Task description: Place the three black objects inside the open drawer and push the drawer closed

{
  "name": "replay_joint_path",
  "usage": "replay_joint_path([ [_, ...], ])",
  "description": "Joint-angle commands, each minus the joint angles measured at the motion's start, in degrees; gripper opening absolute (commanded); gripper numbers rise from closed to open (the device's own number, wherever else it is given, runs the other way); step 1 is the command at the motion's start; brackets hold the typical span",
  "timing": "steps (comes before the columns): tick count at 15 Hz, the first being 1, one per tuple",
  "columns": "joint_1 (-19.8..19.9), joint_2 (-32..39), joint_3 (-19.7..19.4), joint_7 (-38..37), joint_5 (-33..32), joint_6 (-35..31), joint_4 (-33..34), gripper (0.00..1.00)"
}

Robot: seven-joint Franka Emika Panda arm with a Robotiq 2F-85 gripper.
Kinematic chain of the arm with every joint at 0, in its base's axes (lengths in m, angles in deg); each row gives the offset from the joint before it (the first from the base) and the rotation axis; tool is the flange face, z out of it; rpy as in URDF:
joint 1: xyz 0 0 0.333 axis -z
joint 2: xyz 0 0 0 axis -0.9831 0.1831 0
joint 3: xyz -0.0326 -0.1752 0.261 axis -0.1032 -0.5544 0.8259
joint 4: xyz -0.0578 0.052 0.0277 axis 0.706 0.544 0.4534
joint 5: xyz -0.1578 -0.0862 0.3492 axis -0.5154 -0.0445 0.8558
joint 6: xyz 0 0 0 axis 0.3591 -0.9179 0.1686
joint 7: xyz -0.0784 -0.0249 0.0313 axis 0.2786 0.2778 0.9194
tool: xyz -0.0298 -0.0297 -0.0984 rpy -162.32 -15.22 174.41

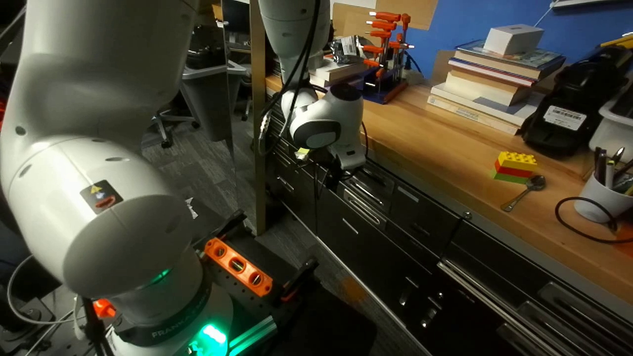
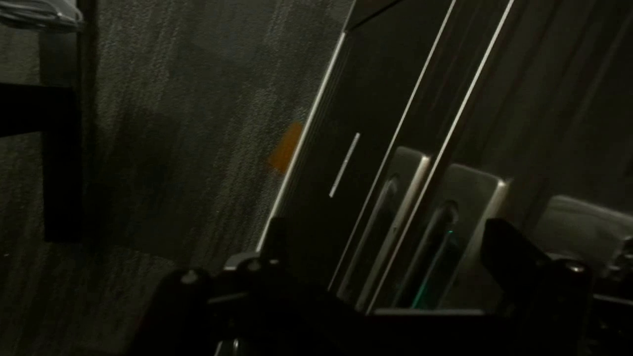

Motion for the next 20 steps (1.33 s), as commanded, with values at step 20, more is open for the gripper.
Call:
replay_joint_path([
  [20,-37.01,-26.53,-54.50,-1.71,-42.50,24.45,-23.22,1.00],
])
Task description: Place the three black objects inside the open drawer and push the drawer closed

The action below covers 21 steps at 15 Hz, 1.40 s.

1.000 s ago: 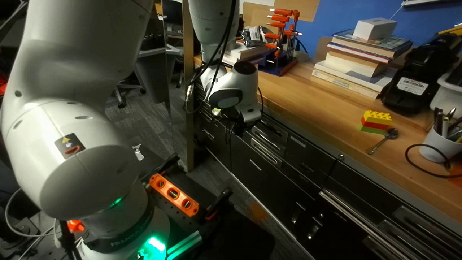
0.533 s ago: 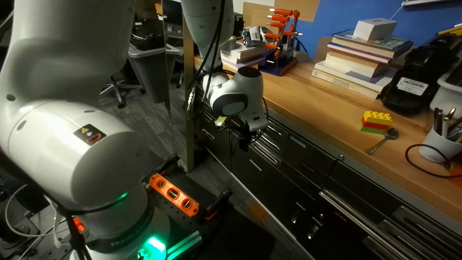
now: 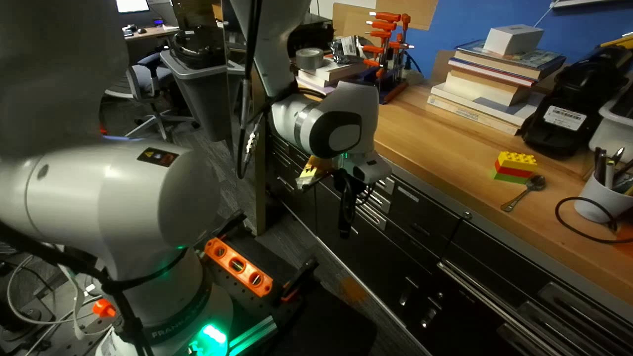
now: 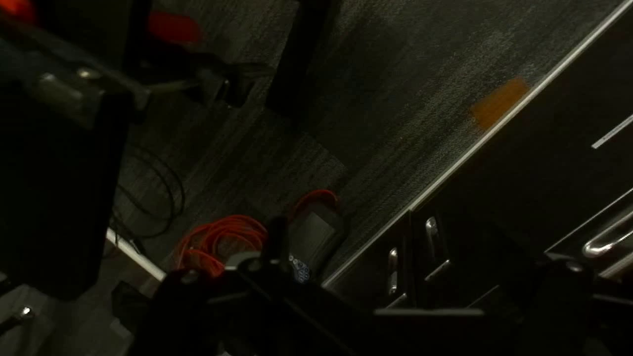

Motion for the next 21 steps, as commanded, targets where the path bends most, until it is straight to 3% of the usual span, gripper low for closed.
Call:
replay_joint_path([
  [1,-6.83,-13.87,-11.10,1.71,-15.64,5.38,-4.00,1.00],
  [4,-8.06,-22.92,-15.71,2.97,-29.11,11.42,-2.75,1.00],
  [7,-5.40,-32.24,-14.39,7.18,-37.06,18.75,-1.44,1.00],
  [9,-3.35,-38.54,-11.93,11.76,-38.89,24.30,-0.70,1.00],
  [12,0.03,-48.03,-7.71,20.46,-38.61,33.07,0.13,1.00],
  [13,8.56,-48.05,1.22,27.13,-33.00,33.90,0.07,1.00],
  [14,2.99,-54.12,-3.82,27.36,-35.81,38.70,0.80,1.00],
  [16,6.15,-60.11,-0.02,34.14,-34.60,44.88,1.36,1.00],
  [20,8.08,-71.56,0.00,45.31,-32.88,57.96,3.58,1.00],
  [21,16.81,-69.10,5.90,52.13,-26.95,57.95,3.66,1.00],
])
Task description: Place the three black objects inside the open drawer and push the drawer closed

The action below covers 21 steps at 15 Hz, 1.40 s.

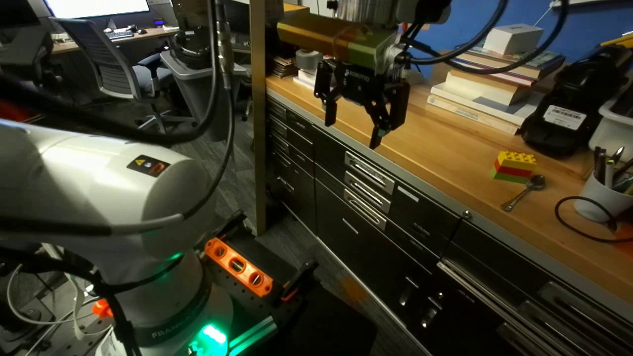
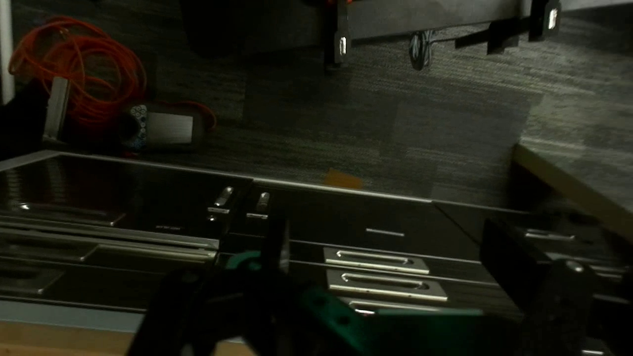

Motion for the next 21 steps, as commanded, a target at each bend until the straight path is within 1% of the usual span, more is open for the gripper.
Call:
replay_joint_path([
  [1,12.60,-4.68,7.17,14.41,9.81,6.19,0.51,1.00],
  [2,15.26,-5.59,7.90,16.96,11.61,7.97,0.84,1.00],
  [5,22.76,-5.38,10.36,22.95,14.65,11.29,1.92,1.00],
  [7,26.21,-4.99,12.09,25.01,15.37,11.75,2.05,1.00],
  [8,27.02,-4.21,12.65,24.84,15.46,9.89,0.64,1.00],
  [9,27.87,-4.32,12.78,25.47,15.47,10.06,0.72,1.00],
  [11,28.39,-4.38,12.91,25.83,15.56,10.15,0.73,1.00],
  [21,28.36,-4.26,13.18,25.83,15.60,10.19,0.73,1.00],
])
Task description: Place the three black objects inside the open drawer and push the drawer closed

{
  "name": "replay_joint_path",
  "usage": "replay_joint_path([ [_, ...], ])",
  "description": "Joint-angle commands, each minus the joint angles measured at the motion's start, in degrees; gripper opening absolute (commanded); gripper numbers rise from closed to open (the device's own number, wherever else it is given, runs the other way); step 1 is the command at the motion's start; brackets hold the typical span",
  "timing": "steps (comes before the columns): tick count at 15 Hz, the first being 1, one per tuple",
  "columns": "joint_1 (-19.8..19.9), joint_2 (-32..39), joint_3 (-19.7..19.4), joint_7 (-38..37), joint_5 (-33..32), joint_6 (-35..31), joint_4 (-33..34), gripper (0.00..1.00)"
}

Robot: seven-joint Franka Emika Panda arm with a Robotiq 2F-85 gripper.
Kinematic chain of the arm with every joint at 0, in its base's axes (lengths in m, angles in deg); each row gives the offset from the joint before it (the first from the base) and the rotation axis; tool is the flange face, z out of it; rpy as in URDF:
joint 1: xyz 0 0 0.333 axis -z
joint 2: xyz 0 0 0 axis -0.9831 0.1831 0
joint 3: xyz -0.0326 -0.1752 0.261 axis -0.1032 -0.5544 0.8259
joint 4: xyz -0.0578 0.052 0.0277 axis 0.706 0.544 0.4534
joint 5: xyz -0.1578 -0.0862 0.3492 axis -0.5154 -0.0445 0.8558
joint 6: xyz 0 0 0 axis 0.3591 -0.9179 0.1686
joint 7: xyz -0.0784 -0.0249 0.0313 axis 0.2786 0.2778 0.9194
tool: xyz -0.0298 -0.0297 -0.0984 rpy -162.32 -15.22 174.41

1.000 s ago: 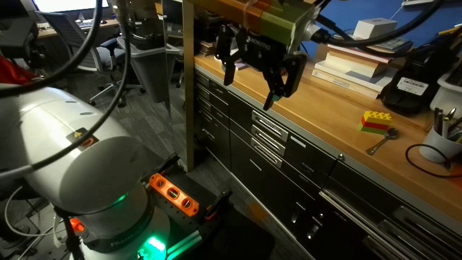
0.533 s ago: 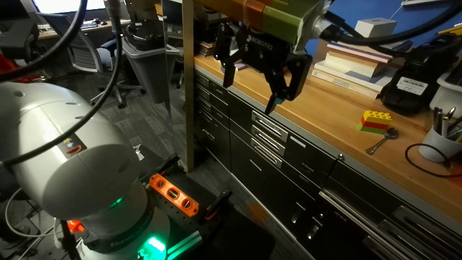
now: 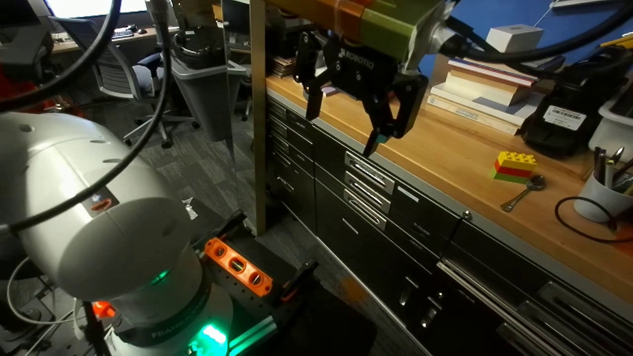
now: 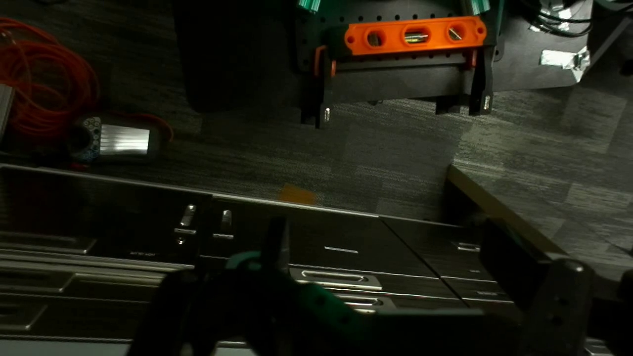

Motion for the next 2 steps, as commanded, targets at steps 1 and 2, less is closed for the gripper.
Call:
replay_joint_path([
  [1,2.92,1.19,2.05,2.01,1.75,-0.49,-0.05,1.00],
  [2,2.92,1.19,2.05,2.01,1.75,-0.49,-0.05,1.00],
])
